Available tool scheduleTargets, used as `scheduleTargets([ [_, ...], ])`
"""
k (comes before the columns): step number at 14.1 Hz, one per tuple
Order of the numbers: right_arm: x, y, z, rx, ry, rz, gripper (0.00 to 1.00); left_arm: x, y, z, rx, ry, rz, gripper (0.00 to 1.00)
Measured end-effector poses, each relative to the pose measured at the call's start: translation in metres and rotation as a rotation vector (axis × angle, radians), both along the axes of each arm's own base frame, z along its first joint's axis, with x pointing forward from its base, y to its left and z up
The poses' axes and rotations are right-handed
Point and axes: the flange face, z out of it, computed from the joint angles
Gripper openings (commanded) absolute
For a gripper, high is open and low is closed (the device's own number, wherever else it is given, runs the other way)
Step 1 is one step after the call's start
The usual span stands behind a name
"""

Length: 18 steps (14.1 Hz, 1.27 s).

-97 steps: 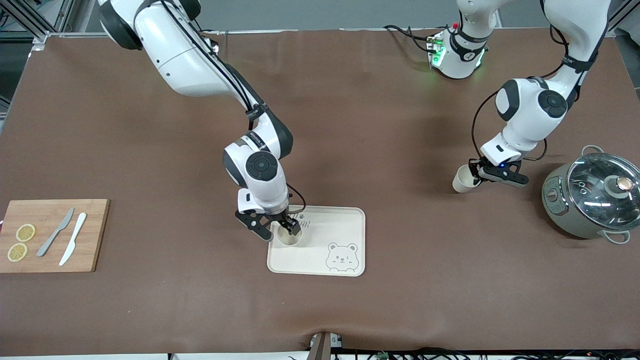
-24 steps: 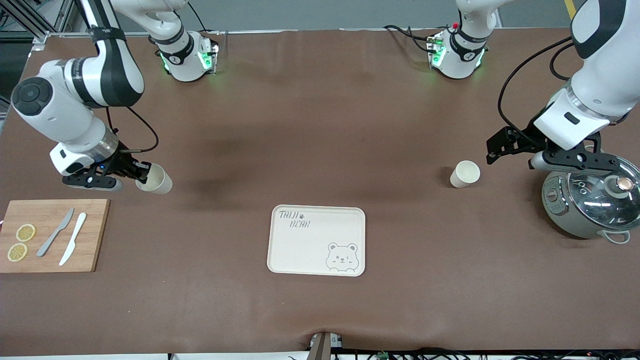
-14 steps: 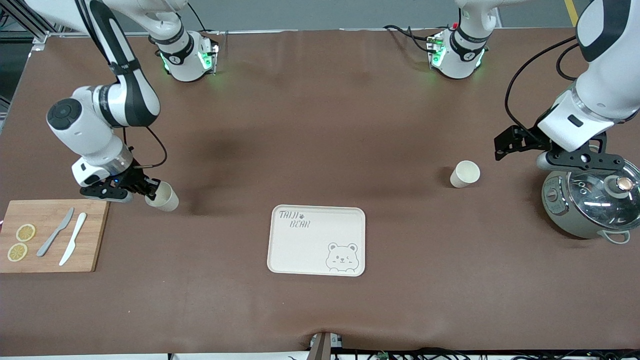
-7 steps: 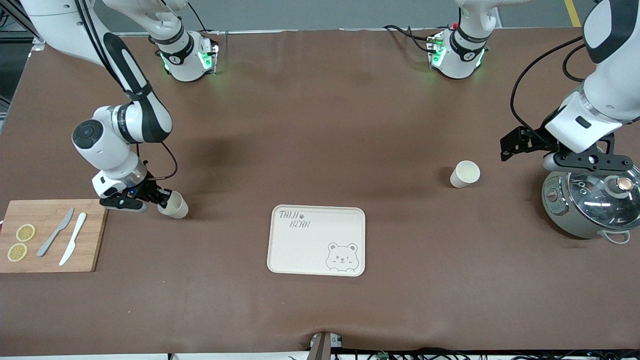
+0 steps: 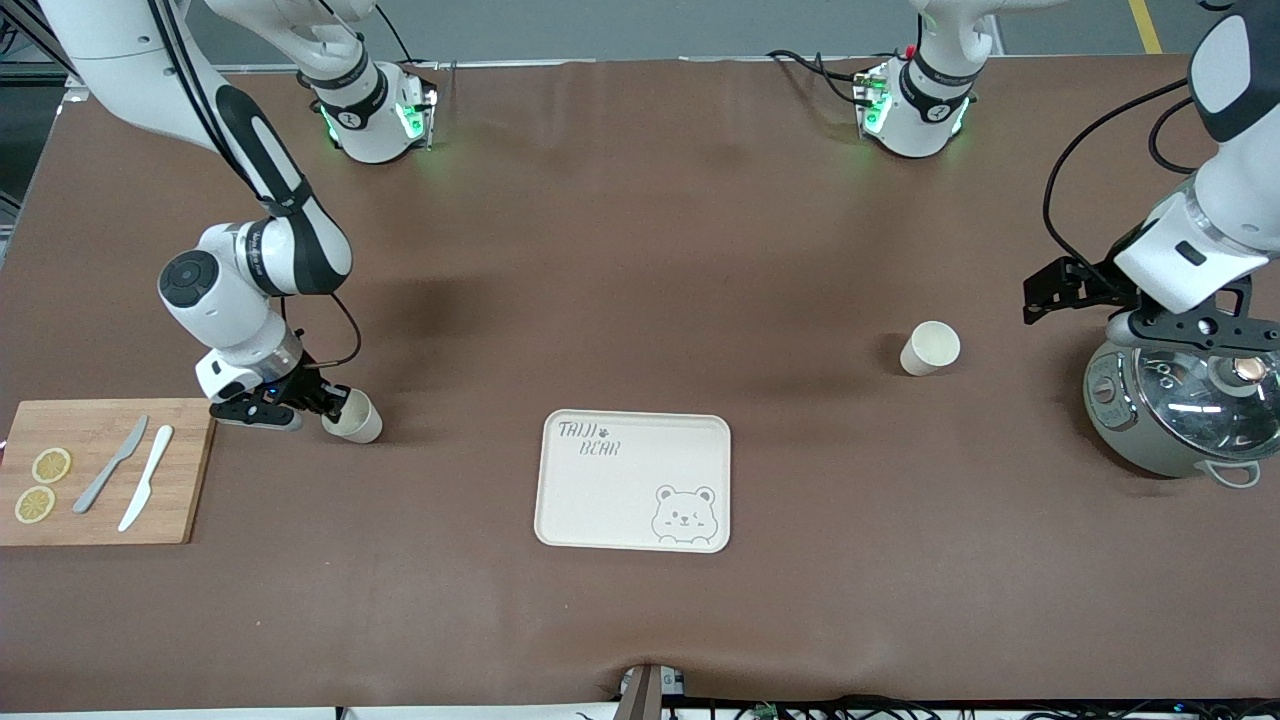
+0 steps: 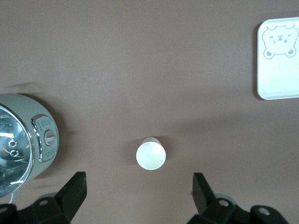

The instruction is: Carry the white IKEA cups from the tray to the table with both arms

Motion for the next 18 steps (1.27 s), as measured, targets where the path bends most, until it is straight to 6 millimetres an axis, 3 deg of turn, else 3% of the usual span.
scheduleTargets([
  [2, 0.002, 0.000, 0.001, 0.000, -0.004, 0.000, 0.54, -0.001, 0.000, -0.003, 0.001, 0.006, -0.012, 1.00],
  [4, 0.004, -0.001, 0.002, 0.000, -0.008, -0.002, 1.00, -0.001, 0.000, -0.004, 0.001, 0.008, -0.014, 1.00],
  [10, 0.007, -0.005, 0.002, -0.008, -0.012, 0.029, 1.00, -0.001, -0.001, -0.004, 0.001, 0.007, -0.027, 1.00],
  [13, 0.012, -0.024, 0.013, -0.019, 0.002, 0.042, 1.00, -0.001, 0.000, -0.004, 0.002, 0.012, -0.035, 1.00],
  [15, 0.013, -0.031, 0.039, -0.023, 0.040, 0.042, 1.00, -0.002, 0.000, -0.004, 0.002, 0.014, -0.035, 1.00],
  [18, 0.012, -0.028, 0.104, -0.025, 0.130, 0.050, 1.00, -0.002, 0.000, -0.004, 0.002, 0.014, -0.036, 1.00],
])
